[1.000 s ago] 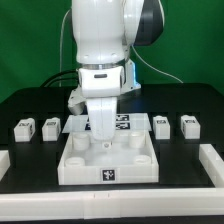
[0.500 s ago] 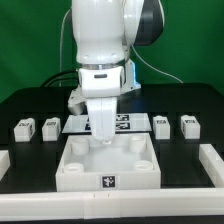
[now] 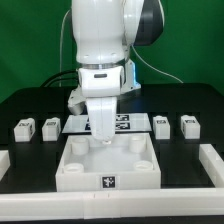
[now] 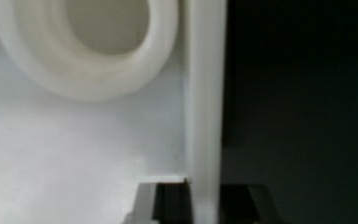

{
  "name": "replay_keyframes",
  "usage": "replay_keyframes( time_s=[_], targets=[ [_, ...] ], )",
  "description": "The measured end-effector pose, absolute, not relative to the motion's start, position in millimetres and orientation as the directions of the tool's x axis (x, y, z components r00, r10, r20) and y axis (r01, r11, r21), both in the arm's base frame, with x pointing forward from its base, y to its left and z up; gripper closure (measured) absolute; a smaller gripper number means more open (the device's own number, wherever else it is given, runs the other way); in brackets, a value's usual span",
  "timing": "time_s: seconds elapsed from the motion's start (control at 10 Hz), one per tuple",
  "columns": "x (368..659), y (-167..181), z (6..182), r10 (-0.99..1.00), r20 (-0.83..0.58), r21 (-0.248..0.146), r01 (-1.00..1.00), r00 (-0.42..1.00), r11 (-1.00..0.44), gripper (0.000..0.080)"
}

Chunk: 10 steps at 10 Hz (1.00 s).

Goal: Assemble one leg

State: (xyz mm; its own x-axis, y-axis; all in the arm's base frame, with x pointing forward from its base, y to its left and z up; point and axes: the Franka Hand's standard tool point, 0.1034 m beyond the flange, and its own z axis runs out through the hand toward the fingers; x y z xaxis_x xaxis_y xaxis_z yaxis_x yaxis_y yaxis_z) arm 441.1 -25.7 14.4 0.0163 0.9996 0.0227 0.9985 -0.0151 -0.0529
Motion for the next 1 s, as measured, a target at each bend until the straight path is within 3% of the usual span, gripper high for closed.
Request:
replay_keyframes(
  time_s=[0.2,0.7,1.0],
  targets=[
    [448,-23,14.0,1.000,0.025,-0.046,0.999,0.019,-0.017,0.0741],
    [489,35,14.5,0.998,0.062,-0.020,1.000,0.019,-0.018,0.0741],
    [489,47,14.4,0.997,0.070,-0.021,1.000,0.020,-0.019,0.0741]
  ],
)
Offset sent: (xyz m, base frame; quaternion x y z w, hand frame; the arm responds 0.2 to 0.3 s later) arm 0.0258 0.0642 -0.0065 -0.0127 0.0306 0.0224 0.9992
